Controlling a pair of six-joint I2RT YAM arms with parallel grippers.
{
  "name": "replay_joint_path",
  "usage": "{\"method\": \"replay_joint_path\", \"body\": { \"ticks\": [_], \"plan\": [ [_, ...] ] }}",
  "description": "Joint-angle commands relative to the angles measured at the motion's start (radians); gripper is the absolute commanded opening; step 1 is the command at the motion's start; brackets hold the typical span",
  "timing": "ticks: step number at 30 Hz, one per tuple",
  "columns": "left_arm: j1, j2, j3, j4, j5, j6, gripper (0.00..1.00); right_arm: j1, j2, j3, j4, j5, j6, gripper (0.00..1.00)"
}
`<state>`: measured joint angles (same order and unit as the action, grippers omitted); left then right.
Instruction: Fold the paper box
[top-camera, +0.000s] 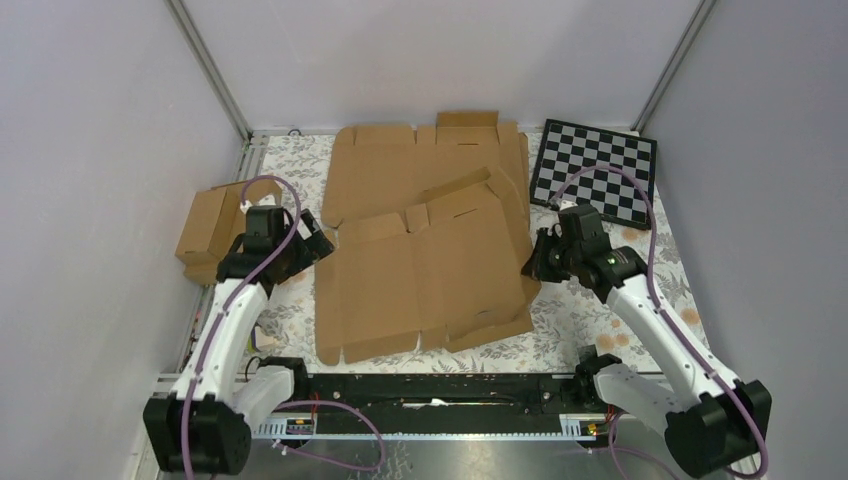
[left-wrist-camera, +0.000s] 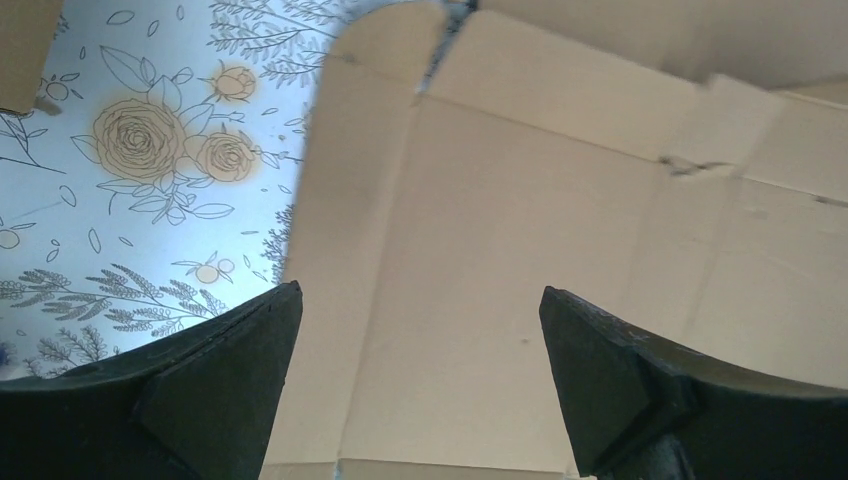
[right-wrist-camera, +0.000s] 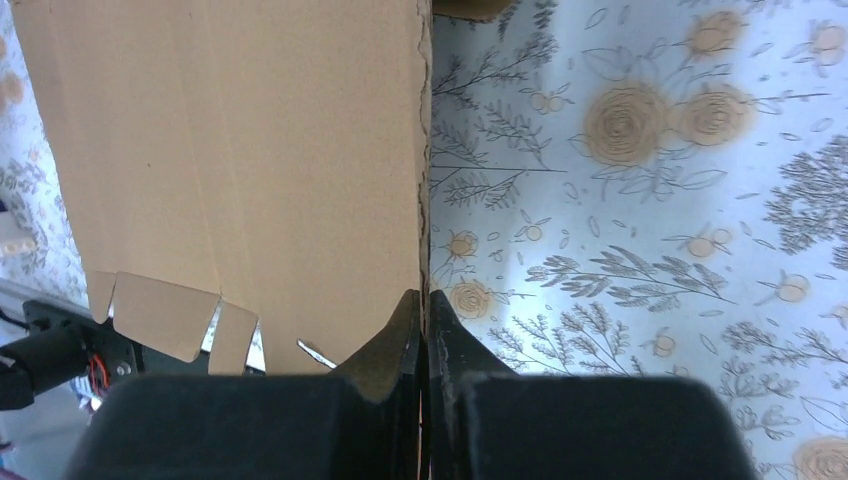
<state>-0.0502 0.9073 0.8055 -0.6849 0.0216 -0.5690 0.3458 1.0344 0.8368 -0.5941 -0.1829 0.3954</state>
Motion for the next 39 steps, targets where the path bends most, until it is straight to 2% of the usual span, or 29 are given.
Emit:
{"method": "replay_joint_path", "body": {
  "ticks": [1, 6, 11, 16, 22, 27, 30, 33, 36, 39],
  "plan": [
    [0.042, 0.113, 0.003, 0.118, 0.016, -0.015, 0.99, -0.002, -0.061, -0.003, -0.043, 0.158, 0.037, 0.02],
    [0.049, 0.126, -0.117, 0.207, 0.038, -0.142, 0.99, -0.002, -0.051, 0.001, -0.080, 0.336, 0.092, 0.00],
    [0.049, 0.106, -0.268, 0.347, 0.073, -0.204, 0.99, -0.003, -0.019, 0.009, -0.076, 0.384, 0.091, 0.00],
    [0.049, 0.179, -0.348, 0.496, 0.113, -0.194, 0.99, -0.002, 0.036, 0.016, -0.074, 0.424, 0.080, 0.00],
    [0.049, 0.250, -0.422, 0.844, 0.240, -0.116, 0.99, -0.002, 0.054, 0.024, -0.071, 0.434, 0.068, 0.00],
    [0.049, 0.358, -0.458, 1.125, 0.352, -0.135, 0.98, -0.002, 0.050, 0.035, -0.062, 0.386, 0.054, 0.00],
    [0.049, 0.471, -0.450, 1.274, 0.507, -0.211, 0.92, -0.002, 0.046, 0.032, -0.064, 0.384, 0.050, 0.00],
    [0.049, 0.550, -0.469, 1.501, 0.679, -0.325, 0.75, -0.002, 0.046, 0.032, -0.062, 0.376, 0.050, 0.00],
    [0.049, 0.528, -0.499, 1.662, 0.754, -0.420, 0.57, -0.002, 0.033, 0.035, -0.054, 0.321, 0.033, 0.00],
    [0.049, 0.435, -0.506, 1.640, 0.759, -0.426, 0.40, -0.001, 0.003, 0.025, -0.028, 0.269, 0.023, 0.03]
  ]
}}
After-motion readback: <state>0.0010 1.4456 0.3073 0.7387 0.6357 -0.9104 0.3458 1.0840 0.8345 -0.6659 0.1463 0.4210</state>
